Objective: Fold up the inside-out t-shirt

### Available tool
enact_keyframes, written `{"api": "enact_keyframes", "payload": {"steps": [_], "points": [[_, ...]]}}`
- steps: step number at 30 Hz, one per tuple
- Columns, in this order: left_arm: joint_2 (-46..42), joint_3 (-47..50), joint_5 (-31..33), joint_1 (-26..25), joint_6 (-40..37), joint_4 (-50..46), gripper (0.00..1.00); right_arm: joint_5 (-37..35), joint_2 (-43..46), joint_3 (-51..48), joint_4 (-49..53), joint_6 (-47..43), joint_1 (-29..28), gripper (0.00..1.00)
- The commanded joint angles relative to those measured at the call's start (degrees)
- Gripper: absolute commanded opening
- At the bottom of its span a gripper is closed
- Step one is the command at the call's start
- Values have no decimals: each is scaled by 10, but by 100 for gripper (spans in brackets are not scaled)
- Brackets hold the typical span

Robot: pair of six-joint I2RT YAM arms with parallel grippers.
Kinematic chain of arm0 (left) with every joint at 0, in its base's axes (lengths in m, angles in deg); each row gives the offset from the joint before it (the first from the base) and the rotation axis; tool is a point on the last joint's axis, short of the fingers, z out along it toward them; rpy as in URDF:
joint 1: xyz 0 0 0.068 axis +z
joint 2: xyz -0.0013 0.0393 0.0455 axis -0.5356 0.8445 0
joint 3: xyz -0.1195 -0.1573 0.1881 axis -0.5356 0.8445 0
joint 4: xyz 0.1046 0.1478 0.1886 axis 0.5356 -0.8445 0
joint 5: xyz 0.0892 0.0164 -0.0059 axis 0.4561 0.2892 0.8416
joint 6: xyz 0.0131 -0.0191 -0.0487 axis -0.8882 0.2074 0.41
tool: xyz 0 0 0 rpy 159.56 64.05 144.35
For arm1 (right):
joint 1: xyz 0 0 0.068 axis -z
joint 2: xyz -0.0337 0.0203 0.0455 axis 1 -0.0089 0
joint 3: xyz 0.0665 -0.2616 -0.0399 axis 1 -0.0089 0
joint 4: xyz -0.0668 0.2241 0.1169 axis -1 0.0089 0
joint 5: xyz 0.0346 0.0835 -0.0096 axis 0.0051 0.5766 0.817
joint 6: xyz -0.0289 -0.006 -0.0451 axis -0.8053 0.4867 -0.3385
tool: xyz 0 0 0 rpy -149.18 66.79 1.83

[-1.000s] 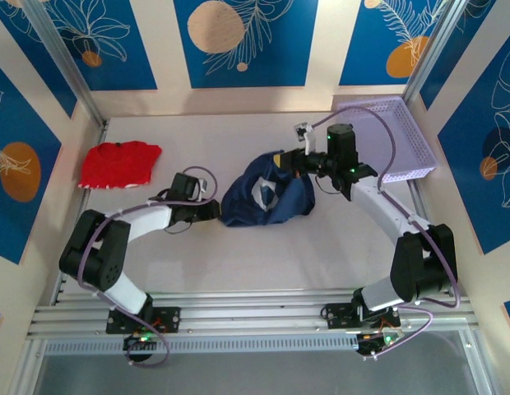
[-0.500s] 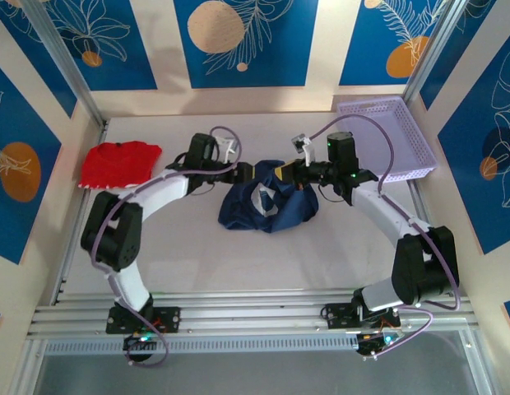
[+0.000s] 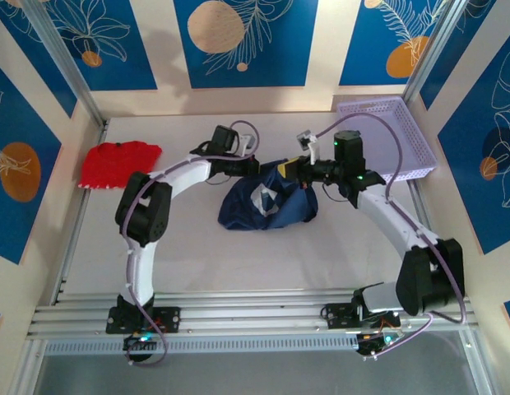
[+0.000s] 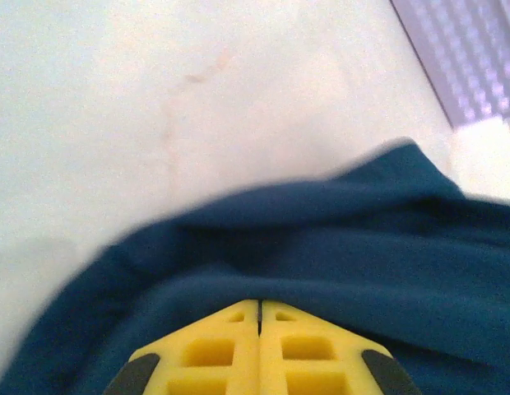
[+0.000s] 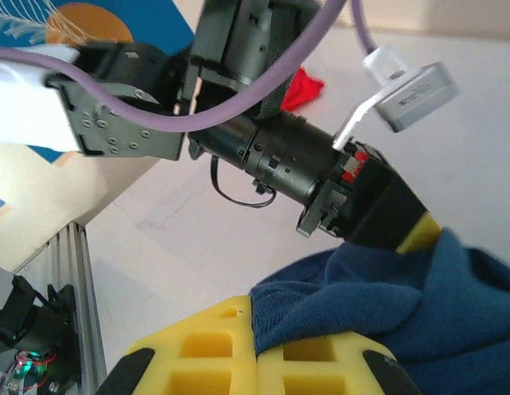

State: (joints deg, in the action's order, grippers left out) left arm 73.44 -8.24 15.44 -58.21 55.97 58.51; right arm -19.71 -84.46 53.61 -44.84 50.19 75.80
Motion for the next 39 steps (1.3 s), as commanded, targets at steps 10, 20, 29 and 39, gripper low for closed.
{"api": "enact_keyframes", "payload": {"steps": [10,20,29,39], "points": [[-223,262,95,130,71,91,11,-5,144,-37,-37,47,27,0],[-166,162,-75,-22,-94,45,63,26,107,-80,-51,31,6,0],[-4,-11,-160,-83,-143,-85,67,32,106,-65,-46,25,2,0],[-60,21,-113,-13,-58,-29,0,26,126,-21,-50,40,3,0]]}}
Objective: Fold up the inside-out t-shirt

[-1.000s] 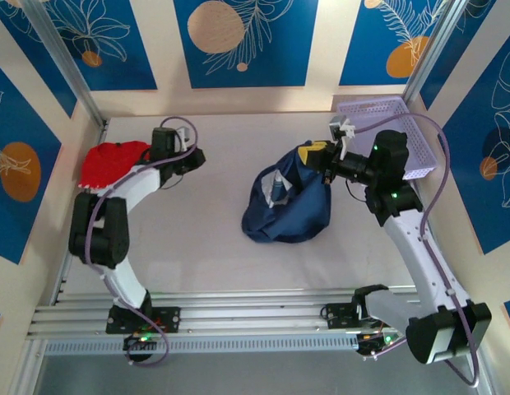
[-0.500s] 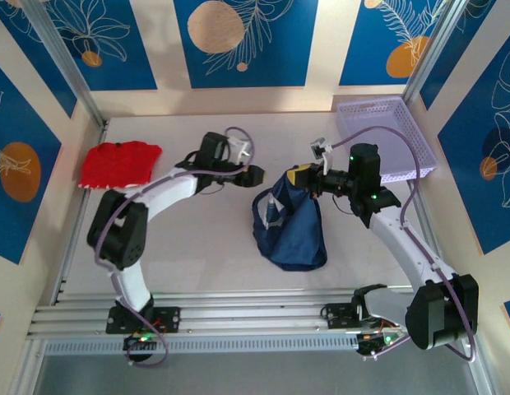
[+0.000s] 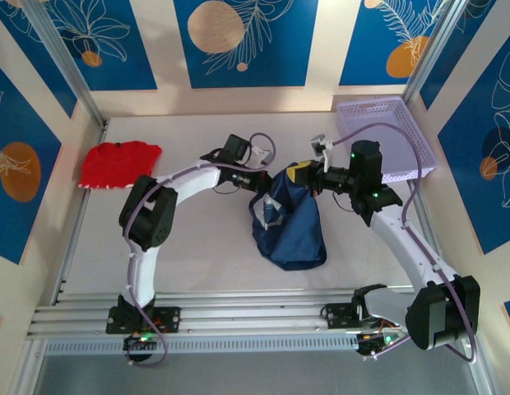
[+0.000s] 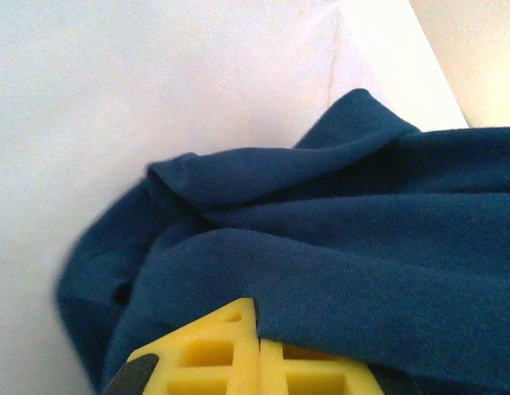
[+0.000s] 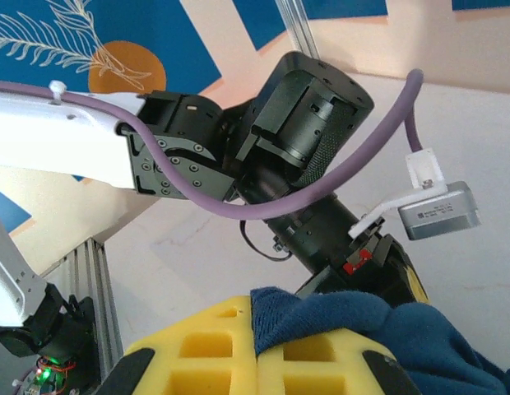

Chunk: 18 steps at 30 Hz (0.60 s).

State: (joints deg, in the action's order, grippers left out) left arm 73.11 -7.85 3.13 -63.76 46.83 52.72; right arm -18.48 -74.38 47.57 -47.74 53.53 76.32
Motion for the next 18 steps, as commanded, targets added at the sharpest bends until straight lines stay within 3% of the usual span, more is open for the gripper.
{"api": "enact_keyframes", "payload": {"steps": [1,6,11,14,18], "points": [[-79,32,15,59,43,40,0,8,30,50,-22,18,-1,0],[-213,135,34,149,102,107,0,-17,56,74,-28,62,-2,0],[-308,252,65,237,125,143,0,-103,83,37,9,83,-4,0],[-303,278,66,248,114,135,0,-134,84,-8,10,100,-6,0],[-287,299,73,232,91,131,11,-141,57,-55,-5,136,-16,0]]}}
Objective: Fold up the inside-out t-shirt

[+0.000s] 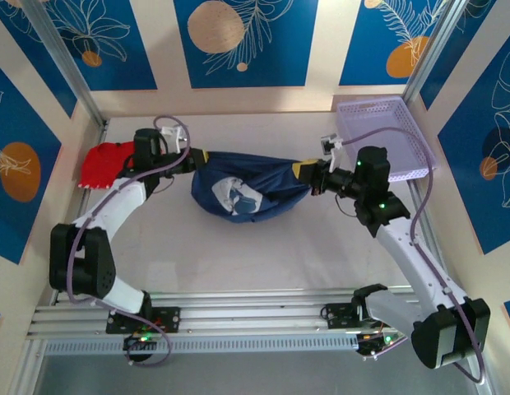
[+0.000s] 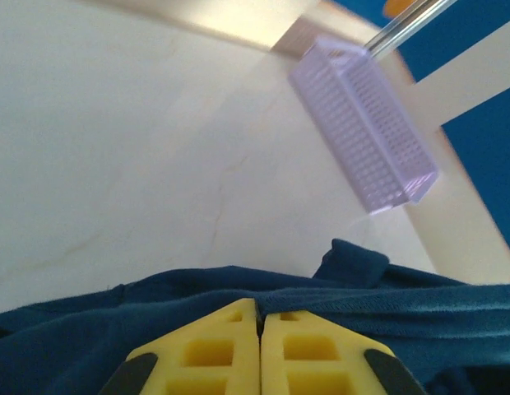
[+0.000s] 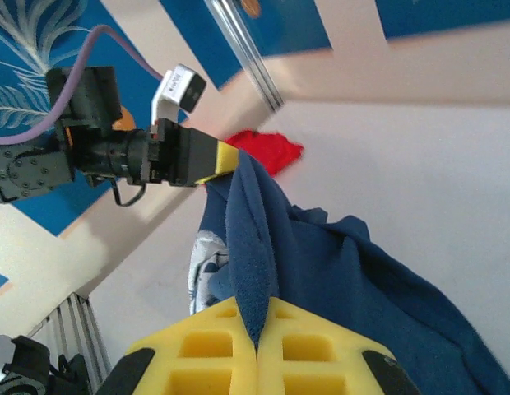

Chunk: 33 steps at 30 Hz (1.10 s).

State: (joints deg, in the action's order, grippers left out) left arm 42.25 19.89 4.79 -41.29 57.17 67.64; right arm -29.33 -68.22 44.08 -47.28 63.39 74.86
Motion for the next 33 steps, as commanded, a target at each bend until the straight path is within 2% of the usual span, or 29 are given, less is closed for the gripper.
{"api": "enact_keyframes", "payload": {"steps": [1,4,7,10,14,17,20,24,25,27,29,31,33], "points": [[24,23,74,-4,-29,-33,17,-39,-16,-27,-8,44,-7,0],[18,21,175,-45,-78,-92,35,-50,-46,-45,-8,58,-21,0],[-23,52,259,-99,-91,-87,44,-53,-62,-57,-2,60,-29,0],[-61,81,260,-173,-88,-63,50,-62,-59,-64,1,58,-30,0],[-48,83,220,-281,-87,-42,57,-69,-52,-59,8,52,-28,0],[-20,73,231,-323,-99,-53,59,-69,-49,-48,13,49,-25,0],[18,69,218,-333,-101,-50,59,-74,-46,-28,20,47,-21,0],[42,82,192,-350,-94,-28,51,-82,-50,12,31,55,-11,0],[46,85,185,-353,-91,-19,47,-84,-51,20,28,59,-10,0],[50,85,183,-355,-88,-14,30,-82,-57,35,24,67,-10,0],[42,82,206,-355,-97,-25,14,-76,-63,56,27,68,-7,0],[16,88,244,-349,-112,-35,1,-66,-61,87,43,65,2,0],[-17,98,279,-334,-123,-45,0,-43,-53,118,54,71,18,0]]}}
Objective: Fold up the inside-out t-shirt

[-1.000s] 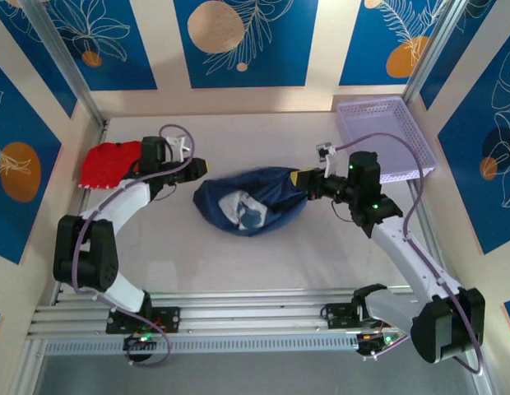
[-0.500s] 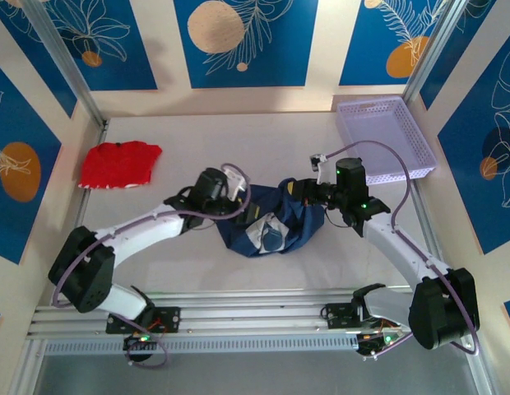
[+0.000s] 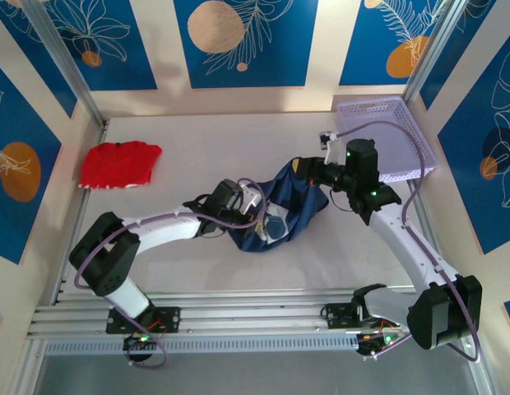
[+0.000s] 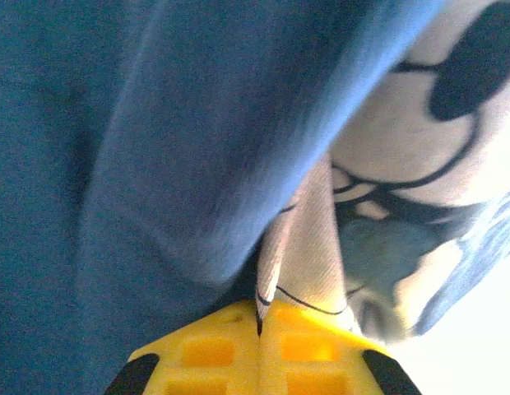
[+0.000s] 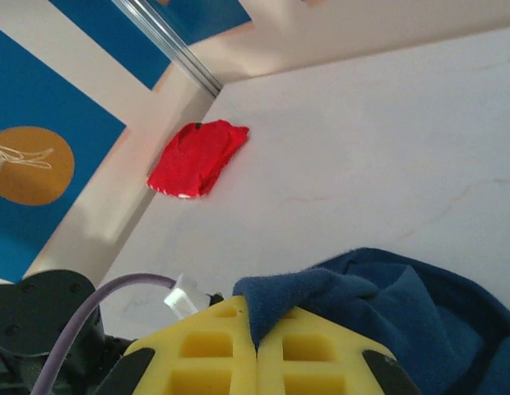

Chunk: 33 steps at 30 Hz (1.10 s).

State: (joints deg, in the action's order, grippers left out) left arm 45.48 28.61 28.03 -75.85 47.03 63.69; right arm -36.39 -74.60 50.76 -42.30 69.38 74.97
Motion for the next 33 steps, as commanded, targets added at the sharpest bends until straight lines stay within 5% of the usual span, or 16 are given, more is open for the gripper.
{"api": "enact_keyframes", "payload": {"steps": [1,9,13,18,22,33], "points": [[-71,21,62,24,-25,-7,0,41,16,68,8,15,27,0],[-193,119,127,140,-3,20,0,74,34,74,6,46,43,0],[-159,123,127,139,-10,7,3,104,10,14,-59,88,20,0],[-176,128,111,129,8,16,33,95,-13,-39,-100,104,-19,0],[-214,120,64,96,32,34,47,87,-26,-60,-105,103,-33,0],[-61,12,3,23,82,71,59,77,-26,-58,-107,96,-39,0]]}}
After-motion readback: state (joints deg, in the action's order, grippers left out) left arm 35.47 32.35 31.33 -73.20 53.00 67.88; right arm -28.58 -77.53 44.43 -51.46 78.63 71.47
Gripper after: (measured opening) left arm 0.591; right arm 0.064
